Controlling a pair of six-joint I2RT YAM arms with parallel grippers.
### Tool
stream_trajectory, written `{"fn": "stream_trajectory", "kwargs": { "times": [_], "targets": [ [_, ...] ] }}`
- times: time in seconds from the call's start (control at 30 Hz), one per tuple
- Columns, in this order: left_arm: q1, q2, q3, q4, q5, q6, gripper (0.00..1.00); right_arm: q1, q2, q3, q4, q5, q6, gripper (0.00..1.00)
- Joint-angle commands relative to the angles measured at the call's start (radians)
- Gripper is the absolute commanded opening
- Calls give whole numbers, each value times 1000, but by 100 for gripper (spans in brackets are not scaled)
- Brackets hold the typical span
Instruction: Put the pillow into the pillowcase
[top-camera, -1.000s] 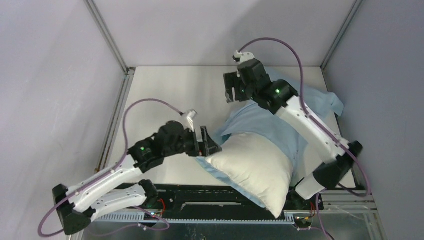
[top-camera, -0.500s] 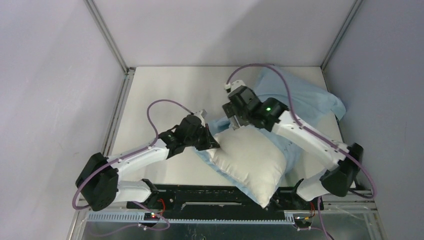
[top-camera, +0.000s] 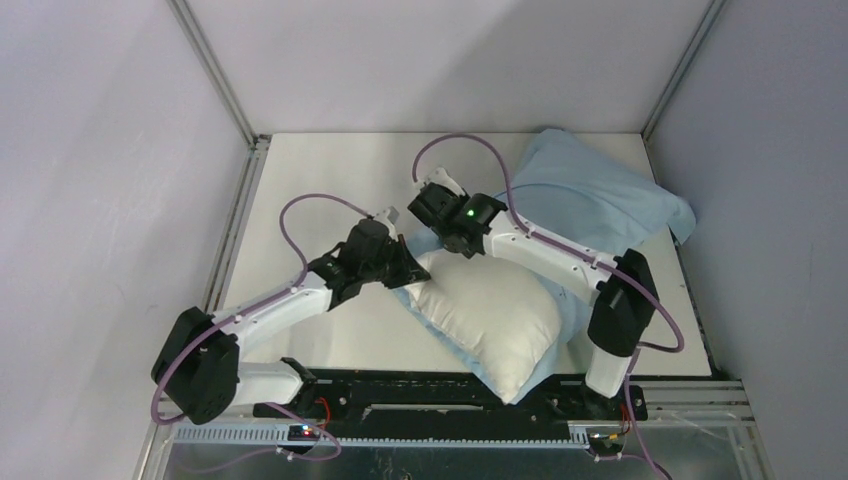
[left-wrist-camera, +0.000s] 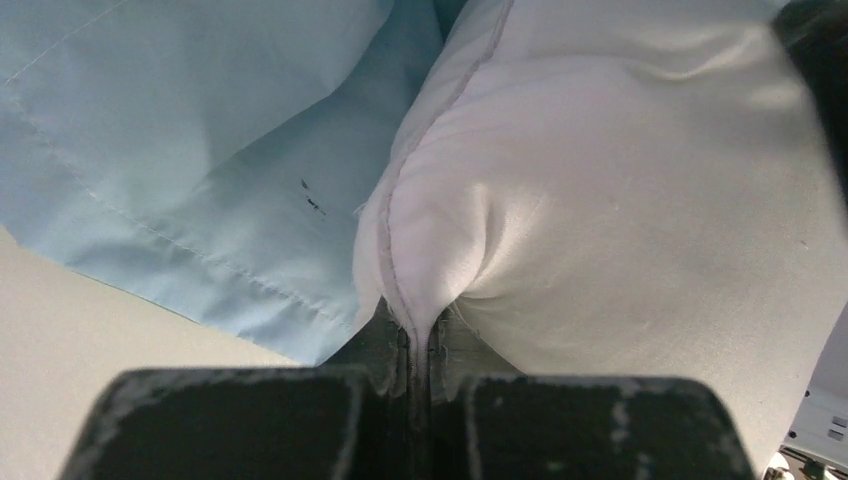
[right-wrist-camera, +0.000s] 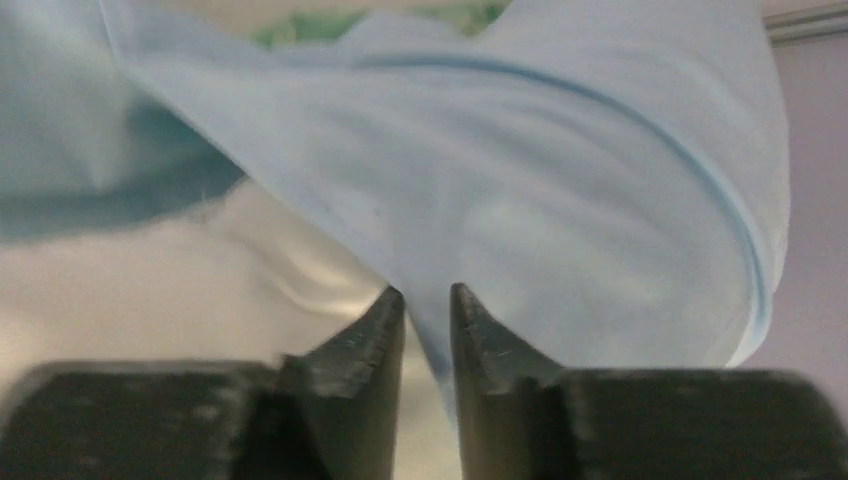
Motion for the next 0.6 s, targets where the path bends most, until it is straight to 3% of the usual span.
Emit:
{"fn": "stream_trajectory", "kwargs": {
  "times": [0.0, 0.03, 0.13, 0.23, 0.33, 0.47, 0.57],
  "targets": [
    [30, 3, 48, 43, -24, 12, 0, 14, 43, 244, -54, 128, 29, 9],
    [35, 12, 67, 49, -29, 1, 0, 40, 56, 312, -84, 99, 44, 0],
    [65, 47, 157, 52, -81, -43, 0, 170, 71, 511, -129, -40, 69, 0],
    [121, 60, 185, 84, -159, -129, 0, 274, 48, 560, -98, -168, 88, 0],
    [177, 76, 182, 127, -229, -187, 0, 274, -11, 425, -26, -277, 132, 0],
    [218, 117, 188, 204, -223, -177, 0, 208, -81, 195, 71, -379, 188, 0],
    [230, 129, 214, 214, -210, -111, 2, 167, -124, 119, 95, -395, 224, 15]
  ]
}}
